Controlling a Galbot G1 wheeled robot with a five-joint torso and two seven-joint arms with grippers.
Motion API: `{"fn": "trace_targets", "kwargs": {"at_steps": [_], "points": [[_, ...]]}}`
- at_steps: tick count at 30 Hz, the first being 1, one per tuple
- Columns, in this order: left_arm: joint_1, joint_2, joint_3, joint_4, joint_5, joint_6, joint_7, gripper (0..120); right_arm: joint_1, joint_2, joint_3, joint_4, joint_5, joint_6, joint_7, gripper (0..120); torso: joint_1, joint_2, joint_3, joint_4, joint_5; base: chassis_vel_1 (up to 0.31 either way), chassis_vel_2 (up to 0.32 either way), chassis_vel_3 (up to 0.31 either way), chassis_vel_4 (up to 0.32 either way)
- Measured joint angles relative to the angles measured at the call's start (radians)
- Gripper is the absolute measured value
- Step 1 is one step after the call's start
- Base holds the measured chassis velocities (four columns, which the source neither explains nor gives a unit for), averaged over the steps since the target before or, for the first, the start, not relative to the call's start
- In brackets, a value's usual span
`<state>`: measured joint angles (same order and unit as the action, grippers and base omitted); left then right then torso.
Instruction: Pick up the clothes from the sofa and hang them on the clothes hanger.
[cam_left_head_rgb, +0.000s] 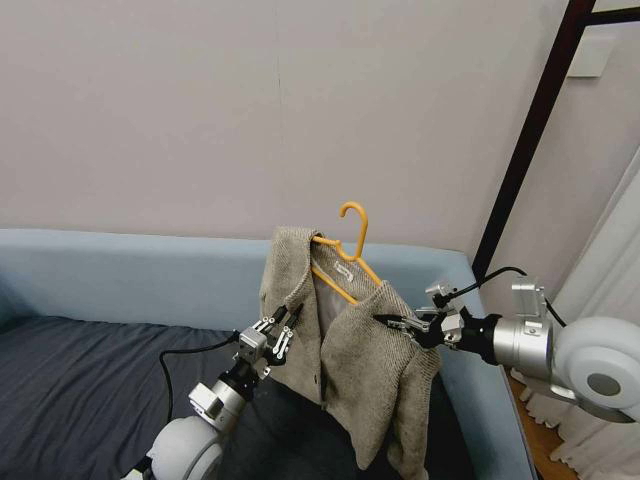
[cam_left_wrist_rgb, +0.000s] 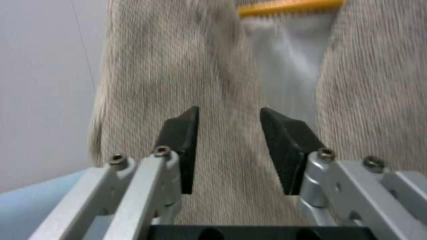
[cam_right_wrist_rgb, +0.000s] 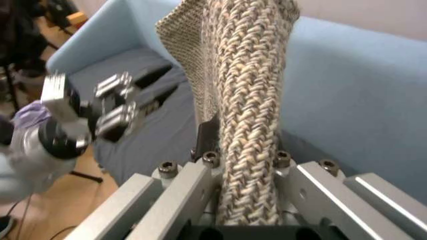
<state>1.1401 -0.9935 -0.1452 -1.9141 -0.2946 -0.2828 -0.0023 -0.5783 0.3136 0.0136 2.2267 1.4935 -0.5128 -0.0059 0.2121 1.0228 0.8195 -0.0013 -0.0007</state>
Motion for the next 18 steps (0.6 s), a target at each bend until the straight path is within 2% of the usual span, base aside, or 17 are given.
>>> {"fn": "trace_targets", "kwargs": {"at_steps": [1,4,6,9,10,12,13,14,15,18], "points": [[0.003,0.000,-0.001,0.001,0.004,-0.001,-0.002,45,0.000,-0.002,0.002,0.002,0.003,0.000,0.004,3,0.000,0.000,0.000,0.0000,0.0000,0.000,0.000,0.000,0.000],[0.069,-0.015,-0.018,0.014,0.047,-0.029,-0.021,63,0.020,-0.045,0.034,0.045,0.071,0.001,0.096,3,0.000,0.000,0.000,0.0001,0.0000,0.000,0.000,0.000,0.000],[0.085,-0.025,-0.025,0.020,0.056,-0.035,-0.032,66,0.026,-0.055,0.040,0.058,0.089,0.001,0.138,3,0.000,0.000,0.000,0.0002,0.0002,0.000,0.000,0.000,0.000],[0.123,-0.070,-0.049,0.035,0.063,-0.036,-0.081,79,0.046,-0.090,0.067,0.100,0.152,-0.019,0.347,3,0.000,0.000,0.000,0.0002,-0.0001,0.000,0.000,0.000,0.000],[0.123,-0.070,-0.049,0.035,0.063,-0.036,-0.081,79,0.046,-0.090,0.067,0.100,0.152,-0.019,0.347,3,0.000,0.000,0.000,0.0002,-0.0001,0.000,0.000,0.000,0.000],[0.136,-0.099,-0.065,0.045,0.060,-0.036,-0.098,88,0.050,-0.110,0.090,0.114,0.182,-0.028,0.456,3,0.000,0.000,0.000,0.0001,0.0000,0.000,0.000,0.000,0.000],[0.141,-0.122,-0.073,0.059,0.060,-0.036,-0.113,94,0.054,-0.125,0.121,0.126,0.224,-0.036,0.573,3,0.000,0.000,0.000,0.0001,0.0000,0.000,0.000,0.000,0.000],[0.141,-0.135,-0.074,0.069,0.059,-0.036,-0.124,97,0.058,-0.138,0.145,0.130,0.261,-0.048,0.645,3,0.000,0.000,0.000,0.0001,0.0001,0.000,0.000,0.000,0.000],[0.141,-0.135,-0.074,0.069,0.059,-0.036,-0.124,97,0.058,-0.138,0.145,0.130,0.261,-0.048,0.645,3,0.000,0.000,0.000,0.0001,0.0001,0.000,0.000,0.000,0.000],[0.141,-0.158,-0.074,0.087,0.058,-0.035,-0.156,100,0.071,-0.183,0.199,0.126,0.350,-0.072,0.800,3,0.000,0.000,0.000,-0.0001,0.0000,0.000,0.000,0.000,0.000]]}}
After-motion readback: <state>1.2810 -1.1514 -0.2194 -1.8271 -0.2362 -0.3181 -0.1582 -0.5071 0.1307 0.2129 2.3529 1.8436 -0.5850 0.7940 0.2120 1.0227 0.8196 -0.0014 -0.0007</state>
